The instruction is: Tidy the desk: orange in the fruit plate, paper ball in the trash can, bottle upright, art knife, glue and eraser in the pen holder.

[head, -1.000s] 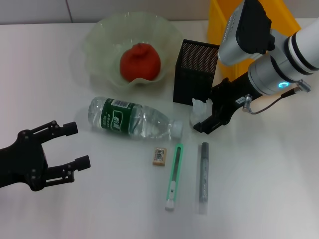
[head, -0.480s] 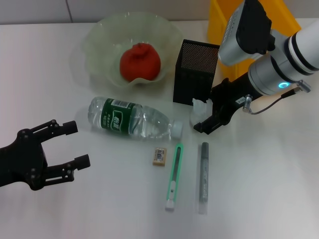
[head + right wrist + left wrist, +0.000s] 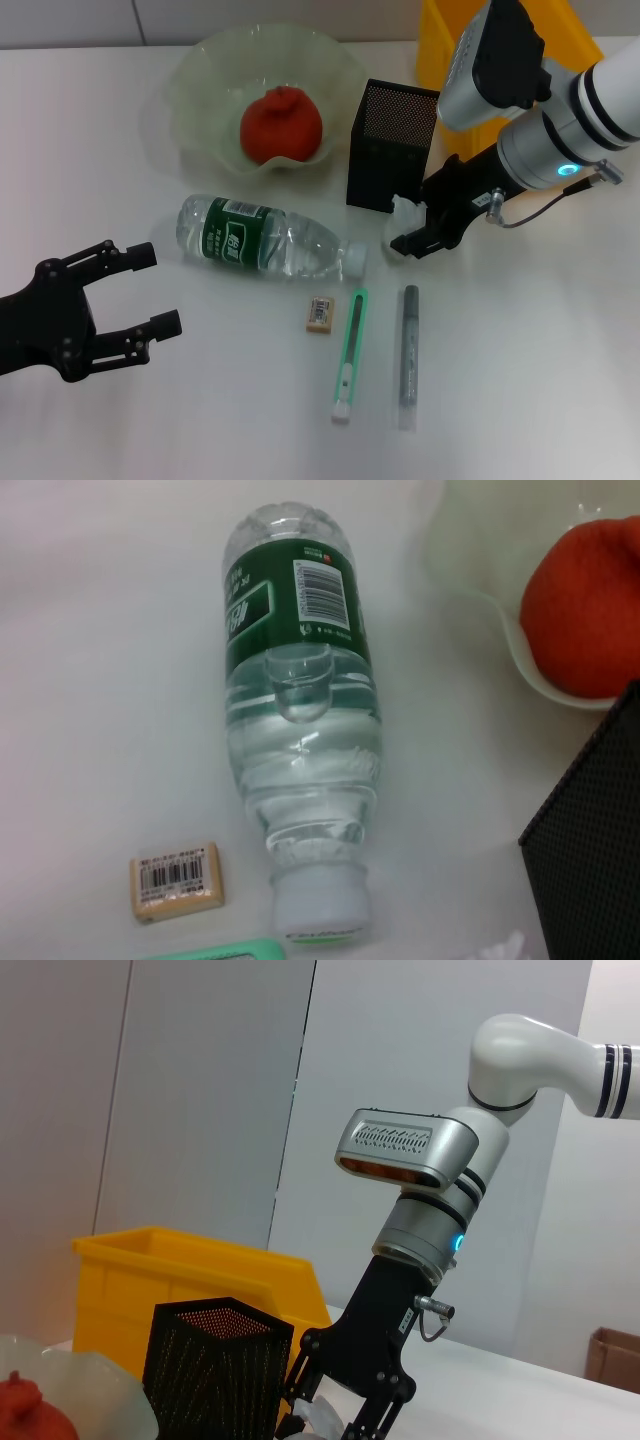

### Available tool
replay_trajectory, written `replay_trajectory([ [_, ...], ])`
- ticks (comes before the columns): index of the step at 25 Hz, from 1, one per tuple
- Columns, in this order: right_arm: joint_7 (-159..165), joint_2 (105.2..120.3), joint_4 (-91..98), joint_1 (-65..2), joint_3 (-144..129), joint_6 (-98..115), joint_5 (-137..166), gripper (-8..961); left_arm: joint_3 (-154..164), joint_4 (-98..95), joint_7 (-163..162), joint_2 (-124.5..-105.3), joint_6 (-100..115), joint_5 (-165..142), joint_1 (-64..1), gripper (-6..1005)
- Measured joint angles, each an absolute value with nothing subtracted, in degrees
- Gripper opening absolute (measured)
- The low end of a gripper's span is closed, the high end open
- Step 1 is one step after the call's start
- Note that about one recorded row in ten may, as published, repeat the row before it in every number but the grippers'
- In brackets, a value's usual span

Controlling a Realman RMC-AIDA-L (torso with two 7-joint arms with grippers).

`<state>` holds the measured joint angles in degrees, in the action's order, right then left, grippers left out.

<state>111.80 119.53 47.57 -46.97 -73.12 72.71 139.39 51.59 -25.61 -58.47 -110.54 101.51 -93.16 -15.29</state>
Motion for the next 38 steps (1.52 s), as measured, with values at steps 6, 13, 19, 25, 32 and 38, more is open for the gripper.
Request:
replay_trajectory([
  [6, 111.8, 119.53, 47.5, -46.9, -73.1, 72.7, 139.4, 517, 51.6, -25.7, -58.5, -110.48, 101.5, -93.2, -15.3, 856],
  [13, 111.8, 119.53, 47.7, -46.9, -73.1, 72.9, 139.4, 453, 51.6, -25.7, -58.5, -110.47, 101.5, -93.2, -15.3, 856],
  [19, 111.8, 119.53, 47.7, -46.9, -73.1, 73.0, 139.4, 453, 51.6, -25.7, -58.5, -110.52, 101.6, -93.2, -15.3, 855],
  [25, 111.8, 119.53, 47.9, -46.8, -73.1, 73.0, 139.4, 452, 51.5, -25.7, -58.5, -110.55, 101.6, -93.2, -15.4, 855],
  [32, 111.3, 119.38, 51.7, -44.3, -73.0, 73.8, 136.2, 452, 51.4, -25.7, -58.5, -110.55, 101.6, -93.2, -15.6, 855],
  [38, 108.2, 119.37, 59.3, -37.6, -71.8, 76.4, 127.5, 452, 51.4, -25.7, -58.6, -110.39, 101.6, -93.2, -15.6, 855],
])
